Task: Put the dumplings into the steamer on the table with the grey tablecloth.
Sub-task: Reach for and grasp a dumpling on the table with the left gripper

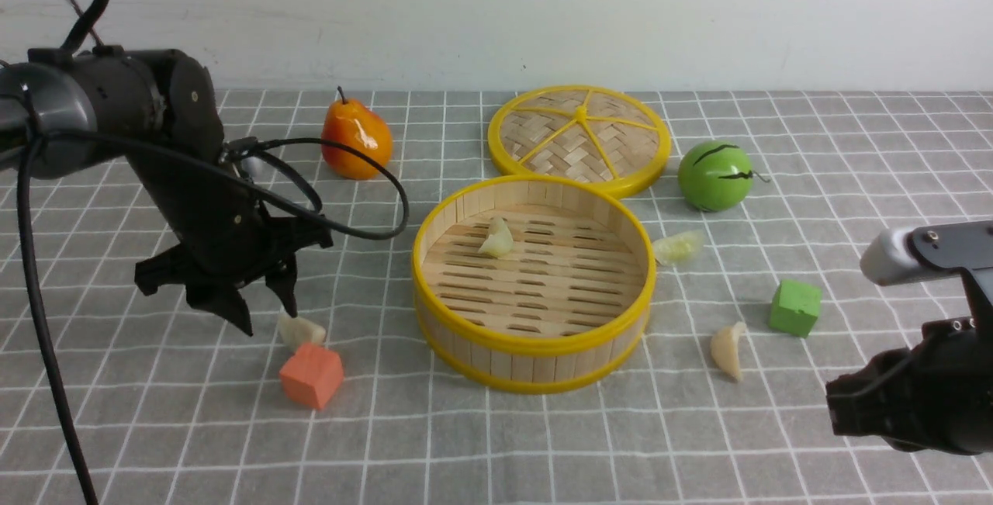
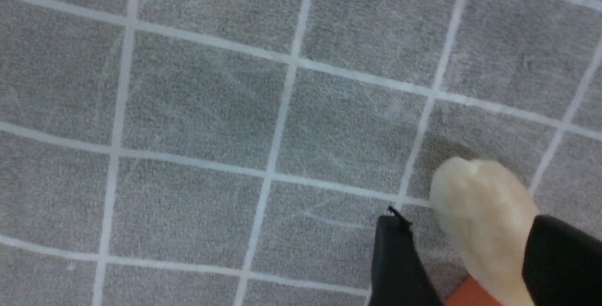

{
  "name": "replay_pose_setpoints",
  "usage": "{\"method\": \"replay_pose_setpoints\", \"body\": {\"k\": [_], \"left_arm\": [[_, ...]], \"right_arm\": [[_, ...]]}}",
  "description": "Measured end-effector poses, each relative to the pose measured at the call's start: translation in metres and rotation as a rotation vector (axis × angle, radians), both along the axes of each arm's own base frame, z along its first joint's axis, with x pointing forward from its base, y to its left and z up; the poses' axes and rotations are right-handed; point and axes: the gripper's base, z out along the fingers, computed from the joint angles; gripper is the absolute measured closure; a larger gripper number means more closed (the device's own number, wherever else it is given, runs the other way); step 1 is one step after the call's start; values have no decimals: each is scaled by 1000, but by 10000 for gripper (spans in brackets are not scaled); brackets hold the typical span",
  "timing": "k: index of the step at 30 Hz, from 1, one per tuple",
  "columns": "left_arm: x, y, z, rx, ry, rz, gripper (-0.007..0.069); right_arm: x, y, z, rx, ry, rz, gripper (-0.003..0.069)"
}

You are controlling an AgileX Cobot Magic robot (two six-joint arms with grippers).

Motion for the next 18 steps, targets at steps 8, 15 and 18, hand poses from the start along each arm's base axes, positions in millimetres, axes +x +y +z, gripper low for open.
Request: {"method": "replay_pose_setpoints", "body": {"k": [8,15,18], "left_arm": [[5,-3,-14,-39,-8,31,104],[7,-8,-32,-41,35,22,139],[6,-13,-33,-9,31,-33,196]], "right_arm": [[1,0,1,2,-16,-6,596],[1,0,1,2,-17,-6,594],[1,0,1,3,-17,-7,590]]}}
